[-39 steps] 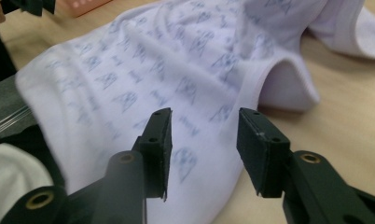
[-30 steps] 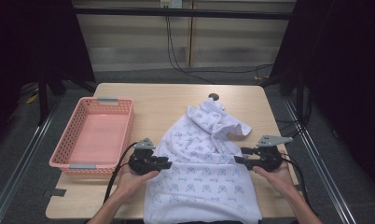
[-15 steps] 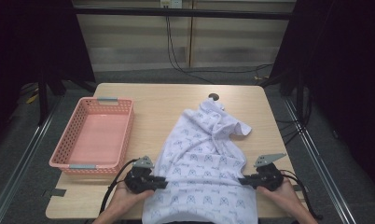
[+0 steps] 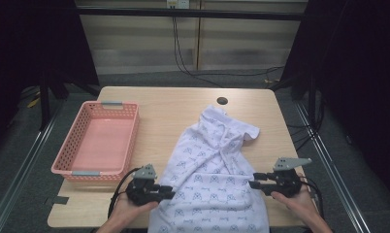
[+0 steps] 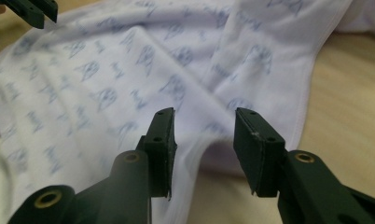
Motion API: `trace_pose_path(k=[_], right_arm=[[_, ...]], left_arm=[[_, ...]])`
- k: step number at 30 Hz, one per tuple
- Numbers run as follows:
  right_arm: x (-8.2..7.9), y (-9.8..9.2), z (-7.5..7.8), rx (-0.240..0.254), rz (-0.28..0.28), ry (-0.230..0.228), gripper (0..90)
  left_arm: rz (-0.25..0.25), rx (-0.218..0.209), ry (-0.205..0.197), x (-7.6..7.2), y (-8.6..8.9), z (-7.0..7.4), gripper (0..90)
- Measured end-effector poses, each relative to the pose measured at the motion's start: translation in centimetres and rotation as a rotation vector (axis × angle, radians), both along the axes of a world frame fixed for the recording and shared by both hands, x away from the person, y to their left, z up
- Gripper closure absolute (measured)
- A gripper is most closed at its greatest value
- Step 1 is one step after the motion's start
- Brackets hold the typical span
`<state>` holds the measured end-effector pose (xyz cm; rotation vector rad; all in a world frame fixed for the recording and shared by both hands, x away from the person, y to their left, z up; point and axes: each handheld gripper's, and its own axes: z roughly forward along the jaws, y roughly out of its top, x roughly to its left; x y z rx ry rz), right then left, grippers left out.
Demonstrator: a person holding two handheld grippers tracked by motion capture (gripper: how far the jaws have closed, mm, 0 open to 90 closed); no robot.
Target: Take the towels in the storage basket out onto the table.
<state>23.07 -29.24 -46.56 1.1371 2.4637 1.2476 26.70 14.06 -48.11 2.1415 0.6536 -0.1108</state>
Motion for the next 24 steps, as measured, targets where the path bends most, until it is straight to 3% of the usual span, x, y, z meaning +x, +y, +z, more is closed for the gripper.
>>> trace_pose_path(k=[2,4,5,7,8,10,13,15,19,21,22,24], right_arm=[[1.4,0.3,0.3,-0.013,-0.022,-0.029,58.9],[2.6,0.3,0.9,0.022,-0.03,-0.038,59.0],[3.2,0.4,1.1,0.022,-0.033,-0.045,59.1],[4.5,0.7,0.9,0.019,-0.039,-0.038,59.2],[5.1,0.9,0.6,0.016,-0.035,-0.03,58.9],[6.3,1.4,-0.4,-0.016,-0.045,-0.013,57.8],[7.4,2.0,-1.5,-0.03,-0.062,0.007,56.1],[7.9,2.3,-2.1,-0.043,-0.068,0.011,55.7],[7.5,3.4,-3.2,-0.1,-0.045,0.008,54.9],[7.0,3.8,-3.6,-0.114,-0.03,-0.001,53.1],[6.7,3.9,-3.5,-0.113,-0.038,0.004,56.1],[6.0,4.0,-3.4,-0.137,-0.029,0.001,73.4]], left_arm=[[0.015,0.017,-0.017,1.5,-0.9,-0.2,75.6],[0.018,0.042,-0.025,2.9,-1.7,-0.6,77.7],[0.033,0.07,-0.052,3.5,-2.1,-0.8,78.3],[0.04,0.08,-0.049,4.6,-2.3,-1.4,81.6],[0.062,0.107,-0.058,4.8,-2.3,-1.8,81.8],[0.059,0.092,-0.031,4.9,-1.6,-2.1,86.2],[0.055,0.095,-0.02,3.9,-1.0,-2.0,89.7],[0.052,0.095,-0.022,2.3,-0.3,-2.0,90.0],[0.02,0.104,0.013,-0.2,0.6,-1.7,90.0],[-0.013,0.119,0.011,-1.5,0.9,-1.6,89.9],[-0.021,0.111,0.024,-2.0,1.1,-1.6,89.7],[-0.03,0.101,0.043,-2.7,1.5,-1.6,88.3]])
